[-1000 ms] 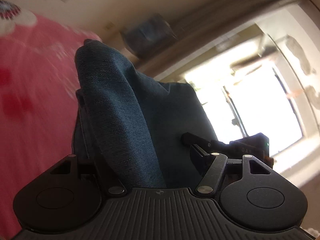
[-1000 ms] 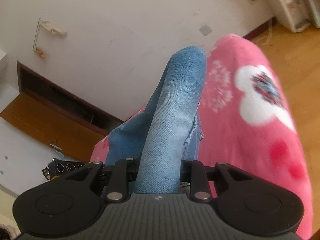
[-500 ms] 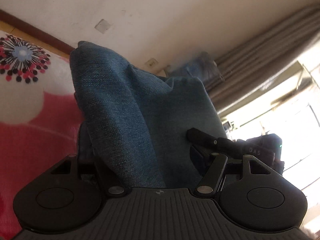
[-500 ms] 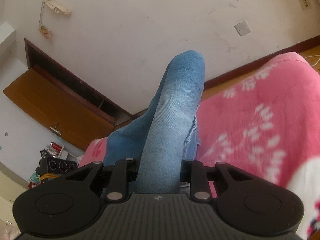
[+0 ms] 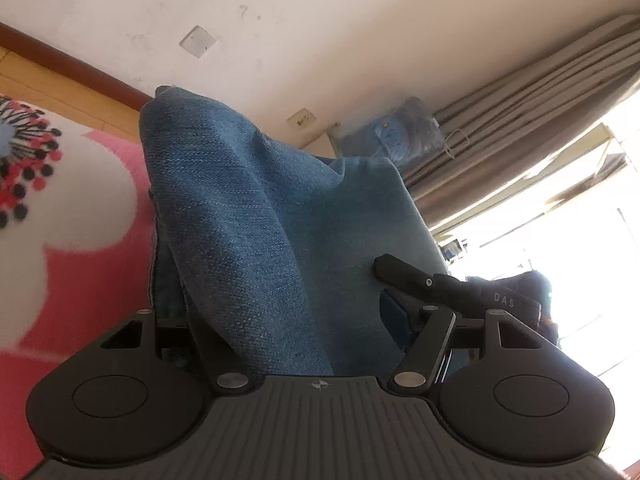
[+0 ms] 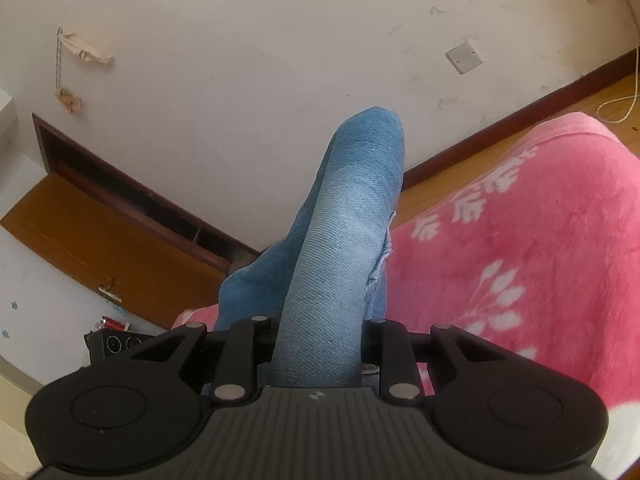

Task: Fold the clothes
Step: 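Hold the lifted jeans bundle with both grippers and carry it across the bed, then lower the jeans bundle onto the bedspread and open both grippers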

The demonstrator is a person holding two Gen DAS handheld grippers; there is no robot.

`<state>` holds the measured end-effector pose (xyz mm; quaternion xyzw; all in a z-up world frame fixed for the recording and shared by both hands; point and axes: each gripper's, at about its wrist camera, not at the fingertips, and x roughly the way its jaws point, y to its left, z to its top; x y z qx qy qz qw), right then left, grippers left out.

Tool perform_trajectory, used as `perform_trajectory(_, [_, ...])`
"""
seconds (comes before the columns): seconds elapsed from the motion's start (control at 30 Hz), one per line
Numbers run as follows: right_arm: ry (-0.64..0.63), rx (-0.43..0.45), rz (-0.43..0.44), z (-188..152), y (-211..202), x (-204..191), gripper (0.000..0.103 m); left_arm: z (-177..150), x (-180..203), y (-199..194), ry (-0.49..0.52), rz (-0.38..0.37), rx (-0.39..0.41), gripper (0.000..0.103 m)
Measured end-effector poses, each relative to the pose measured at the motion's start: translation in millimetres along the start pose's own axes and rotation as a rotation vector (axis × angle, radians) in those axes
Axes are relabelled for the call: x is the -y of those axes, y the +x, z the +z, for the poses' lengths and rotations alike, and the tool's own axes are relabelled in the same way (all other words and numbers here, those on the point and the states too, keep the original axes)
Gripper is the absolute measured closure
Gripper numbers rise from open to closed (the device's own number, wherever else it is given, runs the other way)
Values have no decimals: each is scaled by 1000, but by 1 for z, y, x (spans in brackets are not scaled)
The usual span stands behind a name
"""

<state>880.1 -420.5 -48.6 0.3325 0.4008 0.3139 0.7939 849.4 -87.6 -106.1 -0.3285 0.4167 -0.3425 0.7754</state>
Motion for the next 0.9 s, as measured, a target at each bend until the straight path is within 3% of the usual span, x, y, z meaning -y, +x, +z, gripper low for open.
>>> perform_trajectory(0.13, [43, 41, 12, 1, 4, 27, 76, 5, -9, 6, 29, 14, -42, 38])
perform_trajectory(0.2, [93, 53, -20, -2, 6, 47, 76, 7, -17, 13, 65, 88, -71, 37])
perform_trajectory(0.27, [143, 64, -52, -5, 8, 67, 64, 8, -27, 14, 42, 87, -76, 37])
perform_trajectory(0.37, [210, 83, -94, -11, 9, 94, 56, 14, -31, -7, -31, 76, 6, 18])
perform_trajectory(0.5, [142, 147, -135, -18, -22, 81, 47, 12, -28, -51, -41, 111, 145, 18])
perform_trajectory(0.6, [53, 262, -217, -27, -59, 54, 48, -2, 3, -74, 97, 136, 211, 21])
perform_trajectory(0.7, [-45, 365, -294, -37, -93, 25, 67, -25, 44, -63, 333, 160, 191, 26])
perform_trajectory(0.73, [-110, 355, -299, -44, -94, 9, 79, -37, 58, -58, 413, 167, 174, 27])
perform_trajectory(0.77, [-173, 344, -308, -51, -93, -6, 83, -46, 66, -50, 474, 187, 144, 32])
perform_trajectory(0.9, [-377, 248, -416, -83, -58, -31, 91, -80, 64, -24, 624, 327, 57, 35])
